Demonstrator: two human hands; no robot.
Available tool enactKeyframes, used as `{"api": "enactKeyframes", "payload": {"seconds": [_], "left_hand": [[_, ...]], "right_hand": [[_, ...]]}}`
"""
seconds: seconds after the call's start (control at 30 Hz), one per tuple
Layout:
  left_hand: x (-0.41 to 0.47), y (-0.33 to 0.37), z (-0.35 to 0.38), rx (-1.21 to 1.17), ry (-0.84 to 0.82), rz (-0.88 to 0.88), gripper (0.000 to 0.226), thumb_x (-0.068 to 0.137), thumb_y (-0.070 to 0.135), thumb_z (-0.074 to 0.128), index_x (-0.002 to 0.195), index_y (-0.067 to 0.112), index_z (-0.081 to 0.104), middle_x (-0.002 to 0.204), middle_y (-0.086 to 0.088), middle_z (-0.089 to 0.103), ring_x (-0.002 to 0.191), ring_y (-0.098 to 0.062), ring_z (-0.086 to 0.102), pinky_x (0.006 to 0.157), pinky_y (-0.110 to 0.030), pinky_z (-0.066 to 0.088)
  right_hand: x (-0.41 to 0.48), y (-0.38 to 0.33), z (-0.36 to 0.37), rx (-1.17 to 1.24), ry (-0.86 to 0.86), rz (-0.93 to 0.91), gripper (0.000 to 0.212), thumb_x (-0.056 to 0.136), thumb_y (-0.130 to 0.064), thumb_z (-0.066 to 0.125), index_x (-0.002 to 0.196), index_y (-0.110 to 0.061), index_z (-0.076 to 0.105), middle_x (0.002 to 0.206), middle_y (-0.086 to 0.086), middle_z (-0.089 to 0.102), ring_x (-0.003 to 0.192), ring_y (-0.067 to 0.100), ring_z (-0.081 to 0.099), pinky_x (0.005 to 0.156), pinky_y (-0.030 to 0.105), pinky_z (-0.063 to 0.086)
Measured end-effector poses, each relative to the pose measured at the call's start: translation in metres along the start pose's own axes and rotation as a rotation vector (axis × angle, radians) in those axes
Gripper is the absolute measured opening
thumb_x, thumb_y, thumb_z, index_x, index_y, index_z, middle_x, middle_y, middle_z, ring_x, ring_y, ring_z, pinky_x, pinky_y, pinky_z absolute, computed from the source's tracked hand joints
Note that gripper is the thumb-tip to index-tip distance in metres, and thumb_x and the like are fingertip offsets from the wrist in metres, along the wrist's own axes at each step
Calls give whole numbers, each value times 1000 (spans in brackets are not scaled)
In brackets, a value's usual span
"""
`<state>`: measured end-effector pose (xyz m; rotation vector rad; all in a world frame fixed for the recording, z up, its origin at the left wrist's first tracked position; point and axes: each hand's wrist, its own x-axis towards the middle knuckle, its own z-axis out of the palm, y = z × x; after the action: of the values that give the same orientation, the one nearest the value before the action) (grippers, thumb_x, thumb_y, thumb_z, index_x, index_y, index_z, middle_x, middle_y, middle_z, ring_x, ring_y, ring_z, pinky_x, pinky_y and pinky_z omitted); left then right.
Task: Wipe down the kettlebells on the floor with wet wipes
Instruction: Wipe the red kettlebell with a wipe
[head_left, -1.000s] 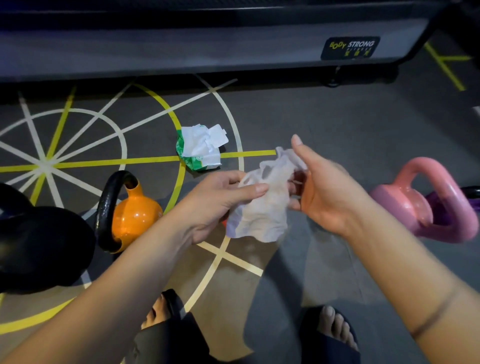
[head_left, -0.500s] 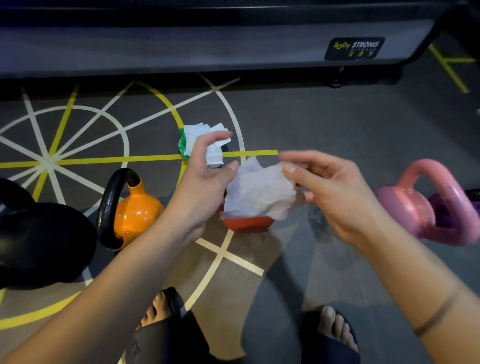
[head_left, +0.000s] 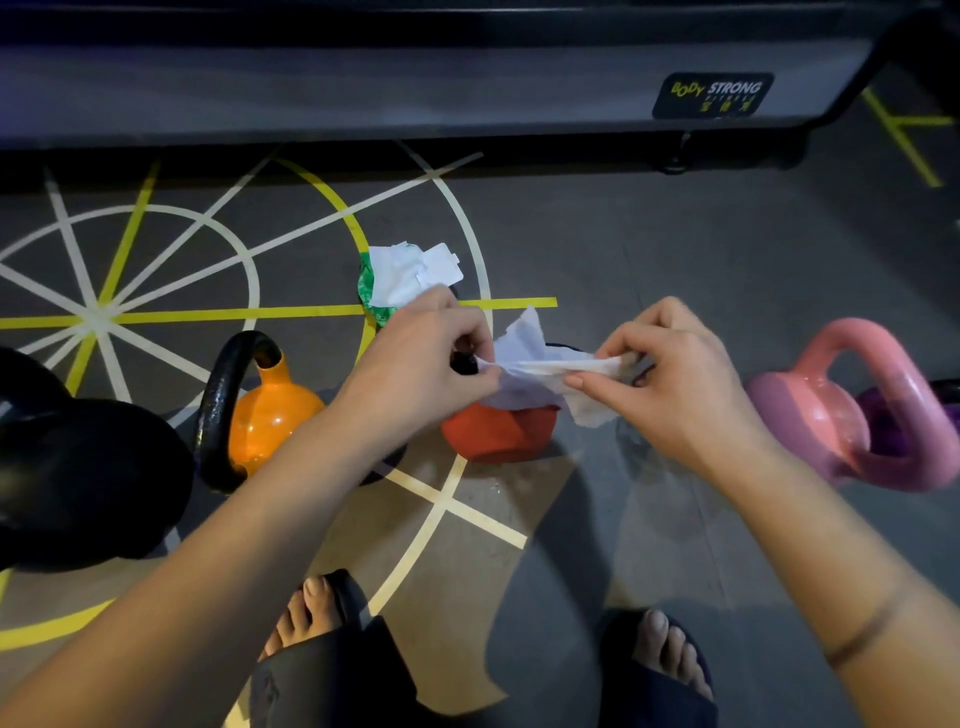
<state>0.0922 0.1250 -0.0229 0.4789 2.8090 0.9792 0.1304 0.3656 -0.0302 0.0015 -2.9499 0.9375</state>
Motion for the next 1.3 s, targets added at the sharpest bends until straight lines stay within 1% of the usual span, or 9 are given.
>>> {"api": "enactKeyframes", "payload": {"seconds": [0.13,0.27,0.4,0.47,0.6,0.8,0.93,1.07,1.3], "left_hand": [[-8,4,-11,-565,-13,138,8,82,4,65,78,6,58,128,-1,64,121,-9,59,97,-26,48],[-6,19,-3,-1145,-8,-177,7,86,9,57,84,14,52,83,-14,58,70,-25,50,57,-37,34],[-3,26,5,-1120,46,-496,7,94,12,64,96,18,60,81,-8,62,62,-17,61,48,-28,45],[-3,23,4,-1169,-11,-634,8,101,10,60,107,9,65,95,-11,77,84,-23,76,70,-41,64],[-9,17,-1,-1204,-277,-608,22,98,15,64,114,1,71,110,-14,77,102,-22,75,83,-35,63],[-11,34,23,-1013,-58,-653,7,97,3,65,102,3,70,89,-13,77,74,-19,76,66,-30,64],[-16,47,30,-1215,46,-691,21,104,12,50,104,5,70,71,-7,69,55,-14,65,55,-25,55],[-19,31,26,-1337,0,-755,54,97,62,53,119,14,63,104,-16,76,94,-33,75,90,-50,60],[-26,6,34,-1084,-66,-627,20,100,17,65,117,8,71,104,-18,77,93,-31,76,79,-44,63]], "right_hand": [[-4,-7,-18,355,-156,-23,24,82,-43,78,68,-25,70,121,-14,63,114,5,60,95,21,44],[-4,-25,-19,941,-190,146,28,90,-35,66,70,-17,59,69,-4,57,61,8,53,54,19,41],[-1,-28,-9,1056,-205,381,41,91,-42,67,102,-3,71,95,10,76,82,19,72,73,34,59],[-1,-25,-8,1048,-272,426,53,82,-41,75,117,-2,70,109,14,76,97,24,74,86,41,59],[-2,-14,-6,886,-237,424,22,83,-18,81,103,-9,75,96,12,79,88,24,72,75,36,57],[-16,-41,12,-117,335,1,7,82,-33,76,89,-30,75,91,-7,65,79,21,64,60,35,50],[-30,-65,37,-355,267,-259,14,82,-22,69,95,-18,71,90,3,55,80,29,56,48,31,41],[-35,-53,49,-297,-49,-359,46,88,-32,50,127,-13,64,107,2,54,95,23,52,68,37,52],[-32,-33,34,555,58,200,23,84,-36,80,101,-26,67,97,-9,67,85,5,64,71,12,47]]}}
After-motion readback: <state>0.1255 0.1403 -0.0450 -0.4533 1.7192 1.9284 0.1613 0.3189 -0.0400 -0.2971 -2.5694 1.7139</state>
